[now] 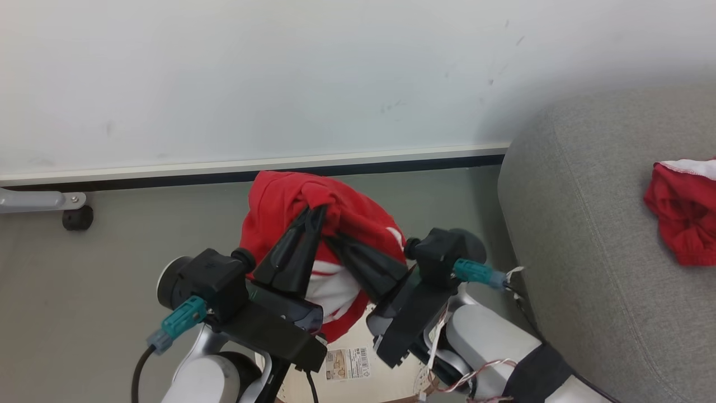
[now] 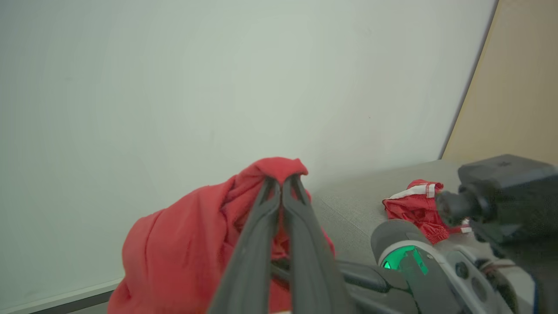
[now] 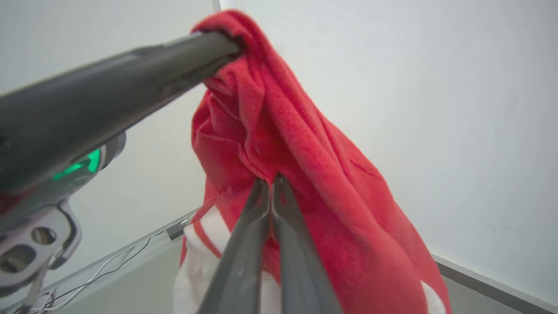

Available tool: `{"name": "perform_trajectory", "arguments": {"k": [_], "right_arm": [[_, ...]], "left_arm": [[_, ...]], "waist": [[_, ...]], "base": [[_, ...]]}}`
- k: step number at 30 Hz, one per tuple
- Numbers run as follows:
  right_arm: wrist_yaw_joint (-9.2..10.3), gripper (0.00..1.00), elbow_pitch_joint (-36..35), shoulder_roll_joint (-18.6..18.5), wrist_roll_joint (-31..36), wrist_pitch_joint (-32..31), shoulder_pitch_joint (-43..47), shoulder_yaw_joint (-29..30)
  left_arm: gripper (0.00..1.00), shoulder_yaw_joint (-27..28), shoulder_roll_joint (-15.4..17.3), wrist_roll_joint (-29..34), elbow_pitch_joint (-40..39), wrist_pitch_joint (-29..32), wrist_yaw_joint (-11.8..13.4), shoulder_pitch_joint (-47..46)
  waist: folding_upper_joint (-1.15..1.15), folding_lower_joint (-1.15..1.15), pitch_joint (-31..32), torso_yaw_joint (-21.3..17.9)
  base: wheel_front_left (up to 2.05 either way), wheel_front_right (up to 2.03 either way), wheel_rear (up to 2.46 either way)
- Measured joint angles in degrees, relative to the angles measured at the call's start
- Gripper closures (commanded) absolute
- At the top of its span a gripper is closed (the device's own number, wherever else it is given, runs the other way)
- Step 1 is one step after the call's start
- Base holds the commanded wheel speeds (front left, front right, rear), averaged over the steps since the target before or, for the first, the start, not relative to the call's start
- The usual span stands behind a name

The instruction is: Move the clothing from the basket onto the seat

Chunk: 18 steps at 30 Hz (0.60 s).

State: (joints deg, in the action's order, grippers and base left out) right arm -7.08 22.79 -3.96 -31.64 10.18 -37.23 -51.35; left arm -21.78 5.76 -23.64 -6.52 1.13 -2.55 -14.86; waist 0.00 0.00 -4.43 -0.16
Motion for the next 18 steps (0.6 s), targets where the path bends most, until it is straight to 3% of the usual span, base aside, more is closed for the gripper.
{"name": "perform_trajectory", "arguments": {"k": [10,18], "right_arm": [[0.04,1.0,3.12,0.01,-0.74,2.18,-2.46,4.69],[1.35,1.0,4.83,-1.03,-1.15,3.1,-3.1,7.92]], "left_arm": [[0.0,-2.74,1.02,0.37,-0.09,1.27,-0.55,0.65],[0.0,-5.97,3.1,2.79,-0.8,2.79,-1.51,3.75]], "waist": [[0.0,0.0,0.34,-0.37],[0.0,0.0,-0.03,-1.18]], "base": [[0.0,0.0,0.0],[0.0,0.0,0.0]]}}
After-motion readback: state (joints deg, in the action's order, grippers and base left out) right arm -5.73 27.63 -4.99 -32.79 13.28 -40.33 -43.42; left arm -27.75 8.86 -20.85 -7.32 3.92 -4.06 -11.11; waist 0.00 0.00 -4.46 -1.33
